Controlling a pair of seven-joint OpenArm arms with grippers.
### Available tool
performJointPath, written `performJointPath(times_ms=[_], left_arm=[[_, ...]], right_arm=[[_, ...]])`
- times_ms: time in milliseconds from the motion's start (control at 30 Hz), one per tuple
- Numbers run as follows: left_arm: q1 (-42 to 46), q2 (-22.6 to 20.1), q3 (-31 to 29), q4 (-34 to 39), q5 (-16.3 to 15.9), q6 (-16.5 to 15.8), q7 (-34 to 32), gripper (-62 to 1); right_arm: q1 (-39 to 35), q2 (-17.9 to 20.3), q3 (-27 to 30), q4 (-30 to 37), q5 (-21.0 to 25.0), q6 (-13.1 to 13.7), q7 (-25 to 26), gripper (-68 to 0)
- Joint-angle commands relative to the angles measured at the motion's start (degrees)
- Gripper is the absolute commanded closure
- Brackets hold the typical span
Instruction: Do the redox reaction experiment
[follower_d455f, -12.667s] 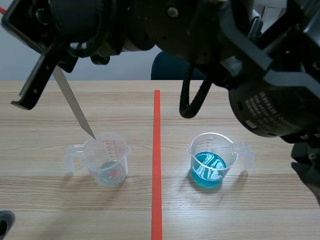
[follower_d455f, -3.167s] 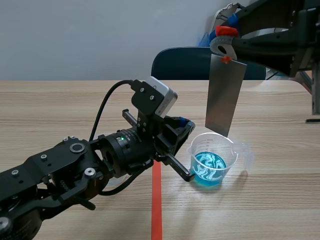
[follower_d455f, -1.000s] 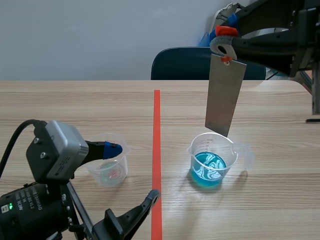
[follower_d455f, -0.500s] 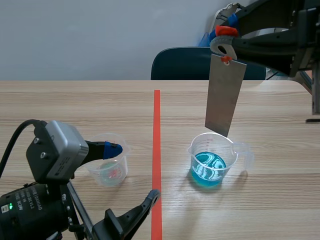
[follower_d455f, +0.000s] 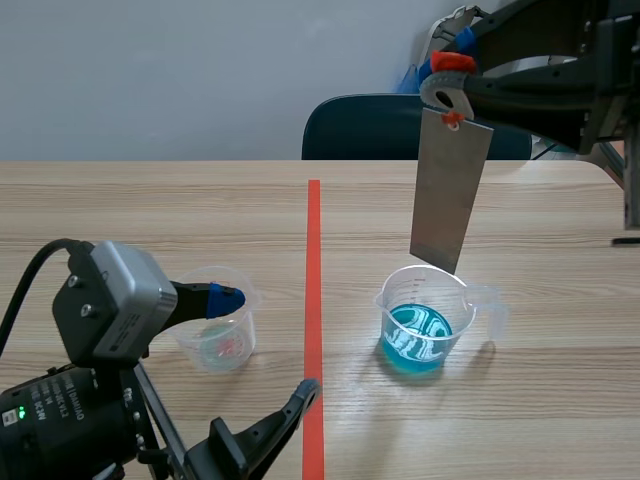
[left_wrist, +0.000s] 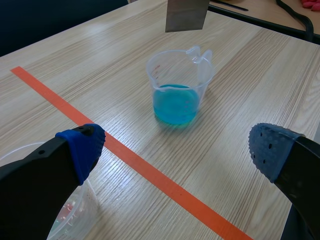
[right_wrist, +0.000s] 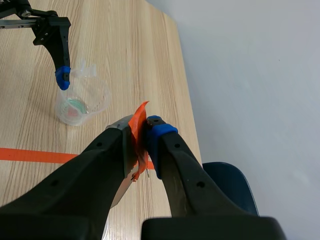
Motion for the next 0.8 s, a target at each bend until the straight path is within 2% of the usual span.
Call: performJointPath(times_ms=[0,767], left_arm=[[0.1,0.3,-0.1,0.6,-0.2,-0.1,-1.1,-61.8],[0.1,0.5,-0.1,0.6,-0.1,-0.2,-2.1,-61.7]], right_arm=[[1.0,0.3,0.6,0.5,0.8,0.4,0.4,-0.4],[1.0,0.3,0.6,0.5,0.8,0.4,0.4,-0.4]])
